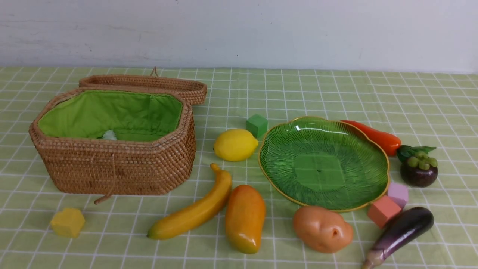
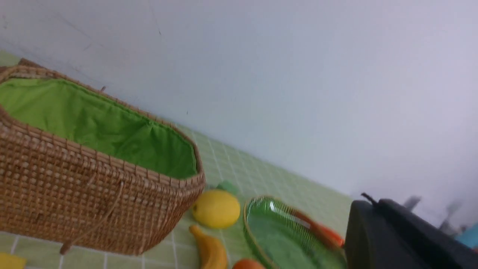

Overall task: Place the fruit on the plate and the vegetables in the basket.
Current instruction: Use the left arm to grab a banana and put it into the right plate

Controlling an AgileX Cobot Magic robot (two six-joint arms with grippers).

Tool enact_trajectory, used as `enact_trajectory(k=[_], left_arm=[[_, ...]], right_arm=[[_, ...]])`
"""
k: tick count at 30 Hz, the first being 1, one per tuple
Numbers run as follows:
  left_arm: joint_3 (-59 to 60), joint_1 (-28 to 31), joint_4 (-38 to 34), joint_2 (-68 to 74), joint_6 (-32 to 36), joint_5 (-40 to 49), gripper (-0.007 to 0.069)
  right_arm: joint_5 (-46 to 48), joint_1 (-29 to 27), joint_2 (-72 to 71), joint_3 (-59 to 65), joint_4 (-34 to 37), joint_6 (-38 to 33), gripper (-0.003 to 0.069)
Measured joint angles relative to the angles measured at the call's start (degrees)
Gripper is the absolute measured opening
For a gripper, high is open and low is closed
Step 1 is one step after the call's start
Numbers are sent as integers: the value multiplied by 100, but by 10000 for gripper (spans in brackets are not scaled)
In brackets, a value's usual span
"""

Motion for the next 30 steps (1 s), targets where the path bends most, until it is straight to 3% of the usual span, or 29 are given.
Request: enact_trajectory(k=[5, 12, 14, 18, 23, 28, 30], left_arm=[[-649, 0, 55, 909, 581, 1128, -13], [-763, 0, 63, 1722, 1198, 1509, -13], [-911, 0, 63, 1985, 1462, 1650, -13], [-1247, 0, 63, 2359, 1701, 1931, -13], [-1879, -260, 44, 3082, 1946, 2393, -13], [-2321, -1051, 312, 3646, 1881, 2715, -13], [-2505, -1312, 477, 3871, 1704, 2849, -13]], right_arm=[[-1485, 0, 0, 0, 774, 1112, 241], [-2193, 0, 0, 0, 1023, 2172, 231], [-1583, 58, 89, -288, 880, 2615, 184], [-445, 373, 633, -1173, 520, 2694, 109], [2391, 1540, 2133, -3467, 514, 1595, 17], [4217, 2443, 2977, -5223, 880, 524, 12], [4508, 2623, 3092, -5593, 994, 365, 12]])
